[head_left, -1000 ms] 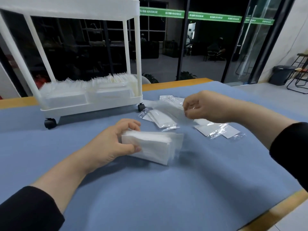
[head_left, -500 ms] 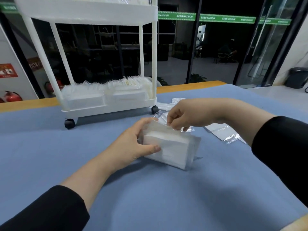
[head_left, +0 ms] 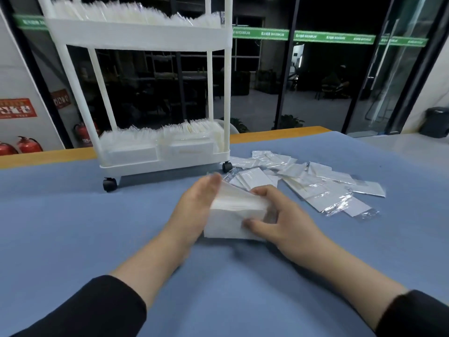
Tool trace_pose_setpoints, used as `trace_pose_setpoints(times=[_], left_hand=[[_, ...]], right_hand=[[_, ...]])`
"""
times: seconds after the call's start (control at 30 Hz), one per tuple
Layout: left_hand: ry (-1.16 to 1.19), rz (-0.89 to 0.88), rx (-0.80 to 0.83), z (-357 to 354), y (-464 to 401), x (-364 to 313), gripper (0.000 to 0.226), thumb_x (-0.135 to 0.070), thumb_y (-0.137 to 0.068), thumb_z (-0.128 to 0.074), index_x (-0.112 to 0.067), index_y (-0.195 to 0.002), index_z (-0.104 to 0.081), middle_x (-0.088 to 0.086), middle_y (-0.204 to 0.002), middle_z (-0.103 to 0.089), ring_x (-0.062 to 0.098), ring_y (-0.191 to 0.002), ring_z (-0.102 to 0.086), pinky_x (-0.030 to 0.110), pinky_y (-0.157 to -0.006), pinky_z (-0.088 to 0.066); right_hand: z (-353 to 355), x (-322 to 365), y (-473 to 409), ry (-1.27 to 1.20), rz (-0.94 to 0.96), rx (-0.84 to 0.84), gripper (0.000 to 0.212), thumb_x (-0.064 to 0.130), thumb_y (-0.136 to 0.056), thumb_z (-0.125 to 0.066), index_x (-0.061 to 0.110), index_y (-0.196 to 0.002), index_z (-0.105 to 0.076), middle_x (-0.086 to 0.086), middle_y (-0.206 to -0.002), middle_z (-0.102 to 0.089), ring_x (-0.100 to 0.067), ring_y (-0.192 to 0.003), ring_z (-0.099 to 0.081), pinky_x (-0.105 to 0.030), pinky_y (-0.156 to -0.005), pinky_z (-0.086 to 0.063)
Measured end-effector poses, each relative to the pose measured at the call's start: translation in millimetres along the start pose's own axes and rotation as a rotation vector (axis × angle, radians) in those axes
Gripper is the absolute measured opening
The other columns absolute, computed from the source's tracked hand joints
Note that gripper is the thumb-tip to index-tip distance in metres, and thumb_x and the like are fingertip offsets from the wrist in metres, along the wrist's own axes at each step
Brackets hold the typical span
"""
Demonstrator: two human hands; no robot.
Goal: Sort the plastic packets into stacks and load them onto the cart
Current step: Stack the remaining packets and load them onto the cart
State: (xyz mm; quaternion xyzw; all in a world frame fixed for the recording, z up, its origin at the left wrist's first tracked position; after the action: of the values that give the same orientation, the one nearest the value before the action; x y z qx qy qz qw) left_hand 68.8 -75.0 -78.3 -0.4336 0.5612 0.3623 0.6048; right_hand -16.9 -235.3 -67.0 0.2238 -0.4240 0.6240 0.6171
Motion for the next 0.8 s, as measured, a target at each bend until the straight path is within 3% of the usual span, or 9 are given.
trace_pose_setpoints(times=[0.1,0.17,0.23,0.3,0.43,0.53,0.63,0.7,0.8], left_hand=[[0.094,0.151,-0.329,17.4,1.5,5.4,0.071,-0.084,-0.076,-0.058,-0.014,-0.071,-0.055,0.0,-0.067,-0.058,0.018,-0.065,-0.055,0.032,-0.065,-0.041],[0.024,0.124,-0.39,21.5,0.8,7.1,0.046,-0.048,-0.093,-0.065,-0.007,-0.073,-0.06,0.008,-0.07,-0.064,0.02,-0.069,-0.055,0.033,-0.065,-0.042],[0.015,0.087,-0.42,22.9,-0.1,7.1,0.017,-0.02,-0.095,-0.06,-0.013,-0.082,-0.068,0.007,-0.084,-0.075,0.023,-0.075,-0.061,0.035,-0.07,-0.047],[0.036,0.08,-0.361,19.3,0.5,7.4,0.019,-0.018,-0.098,-0.056,-0.018,-0.087,-0.071,0.005,-0.088,-0.078,0.023,-0.08,-0.065,0.036,-0.075,-0.05],[-0.038,0.064,-0.279,7.7,8.6,7.7,0.043,-0.049,-0.102,-0.052,-0.018,-0.081,-0.074,0.0,-0.086,-0.076,0.021,-0.08,-0.065,0.036,-0.077,-0.049],[-0.032,-0.024,-0.34,5.3,14.8,0.9,0.042,-0.048,-0.104,-0.047,-0.018,-0.087,-0.071,-0.003,-0.092,-0.074,0.015,-0.084,-0.064,0.032,-0.081,-0.049],[-0.127,-0.007,-0.223,-4.0,18.9,1.8,0.041,-0.053,-0.104,-0.045,-0.023,-0.092,-0.07,0.0,-0.092,-0.07,0.017,-0.082,-0.061,0.031,-0.076,-0.048],[-0.153,0.016,-0.134,-3.3,23.4,0.5,0.032,-0.063,-0.093,-0.052,-0.036,-0.103,-0.065,0.007,-0.104,-0.068,0.015,-0.086,-0.061,0.032,-0.079,-0.05],[-0.239,0.009,0.027,9.2,35.5,-8.4,0.052,-0.034,-0.084,-0.076,-0.037,-0.128,-0.049,0.002,-0.103,-0.066,0.002,-0.08,-0.064,0.015,-0.074,-0.049]], right_hand=[[-5.6,10.7,-2.1,-0.019,0.067,-0.003,0.042,0.02,-0.084,-0.078,0.044,-0.108,-0.052,0.028,-0.096,-0.061,0.008,-0.085,-0.056,-0.008,-0.073,-0.042],[-16.2,8.4,-2.5,-0.01,0.071,0.018,0.045,0.022,-0.083,-0.08,0.044,-0.11,-0.051,0.026,-0.104,-0.059,0.011,-0.089,-0.055,-0.006,-0.076,-0.041],[-21.7,3.1,-1.7,-0.031,0.059,0.015,0.045,0.025,-0.082,-0.082,0.041,-0.112,-0.052,0.021,-0.107,-0.059,0.01,-0.084,-0.056,-0.007,-0.072,-0.041],[-21.4,-2.7,-1.5,-0.072,0.041,0.022,0.045,0.026,-0.082,-0.082,0.039,-0.114,-0.053,0.017,-0.107,-0.06,0.007,-0.079,-0.056,-0.009,-0.068,-0.041],[-19.2,-1.2,-0.6,-0.081,0.045,0.058,0.044,0.024,-0.086,-0.077,0.042,-0.116,-0.049,0.017,-0.11,-0.059,0.008,-0.079,-0.056,-0.011,-0.069,-0.044],[-18.9,-1.2,-0.6,-0.094,0.032,0.094,0.046,0.02,-0.086,-0.074,0.041,-0.117,-0.047,0.009,-0.106,-0.06,0.001,-0.066,-0.054,-0.016,-0.063,-0.047],[-20.6,-7.4,-1.4,-0.095,0.006,0.131,0.045,0.018,-0.084,-0.072,0.043,-0.113,-0.049,0.007,-0.091,-0.063,-0.007,-0.054,-0.05,-0.024,-0.053,-0.046],[-18.3,-7.6,-0.3,-0.117,0.008,0.11,0.041,0.015,-0.084,-0.071,0.041,-0.111,-0.053,0.008,-0.087,-0.063,-0.003,-0.055,-0.05,-0.02,-0.055,-0.044],[-11.0,2.1,4.4,-0.152,0.027,0.087,0.039,0.011,-0.084,-0.07,0.038,-0.108,-0.056,0.008,-0.09,-0.064,0.001,-0.064,-0.052,-0.018,-0.063,-0.044]])
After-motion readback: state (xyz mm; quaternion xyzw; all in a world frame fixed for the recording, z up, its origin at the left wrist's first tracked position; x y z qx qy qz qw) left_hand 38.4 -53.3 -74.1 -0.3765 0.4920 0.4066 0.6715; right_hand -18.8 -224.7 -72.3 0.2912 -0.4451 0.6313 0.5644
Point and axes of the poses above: each hand's wrist, its own y-axis away from the middle knuckle, its own z-axis out of the back of the hand, x = y × z, the point moved 6 cm from there along -y, towards the middle knuckle
